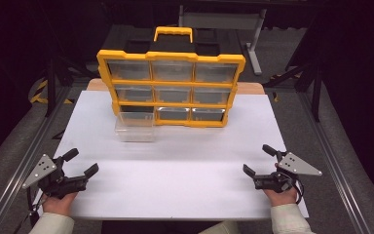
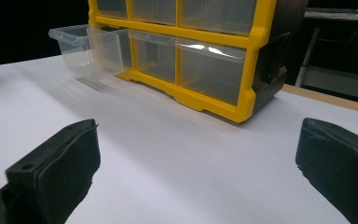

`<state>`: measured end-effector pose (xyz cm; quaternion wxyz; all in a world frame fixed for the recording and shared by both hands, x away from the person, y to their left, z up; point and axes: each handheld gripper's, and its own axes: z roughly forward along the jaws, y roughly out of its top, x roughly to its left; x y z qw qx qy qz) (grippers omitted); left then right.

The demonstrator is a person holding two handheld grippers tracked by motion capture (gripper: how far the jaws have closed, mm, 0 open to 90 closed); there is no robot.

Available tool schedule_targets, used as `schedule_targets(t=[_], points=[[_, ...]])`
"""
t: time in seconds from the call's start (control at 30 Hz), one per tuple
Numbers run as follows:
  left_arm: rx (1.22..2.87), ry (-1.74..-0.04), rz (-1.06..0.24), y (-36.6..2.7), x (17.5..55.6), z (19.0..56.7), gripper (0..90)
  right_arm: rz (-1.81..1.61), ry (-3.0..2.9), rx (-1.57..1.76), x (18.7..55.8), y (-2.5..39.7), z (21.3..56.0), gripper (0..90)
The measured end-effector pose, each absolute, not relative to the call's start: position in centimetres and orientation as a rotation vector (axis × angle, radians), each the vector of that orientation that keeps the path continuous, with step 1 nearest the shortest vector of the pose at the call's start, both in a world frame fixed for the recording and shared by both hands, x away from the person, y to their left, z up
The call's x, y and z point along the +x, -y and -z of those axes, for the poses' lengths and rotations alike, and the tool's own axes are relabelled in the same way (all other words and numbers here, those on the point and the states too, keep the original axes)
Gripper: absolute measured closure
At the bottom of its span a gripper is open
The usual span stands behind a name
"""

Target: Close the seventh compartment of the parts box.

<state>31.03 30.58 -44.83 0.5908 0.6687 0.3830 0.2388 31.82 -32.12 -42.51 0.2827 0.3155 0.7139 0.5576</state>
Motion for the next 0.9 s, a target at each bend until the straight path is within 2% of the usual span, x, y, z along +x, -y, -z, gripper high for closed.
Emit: schedule_targets(t=[0.27, 0.9], points=[[1.588, -0.881, -0.614, -30.6, 31.0, 44.8, 2.4, -1.513, -1.915, 0.836, 32.0, 31.9, 42.4, 0.2], [1.562, -0.88, -0.604, -30.8, 30.6, 43.8, 2.4, -1.538, -1.916, 0.836, 32.4, 31.7, 42.5, 0.2]])
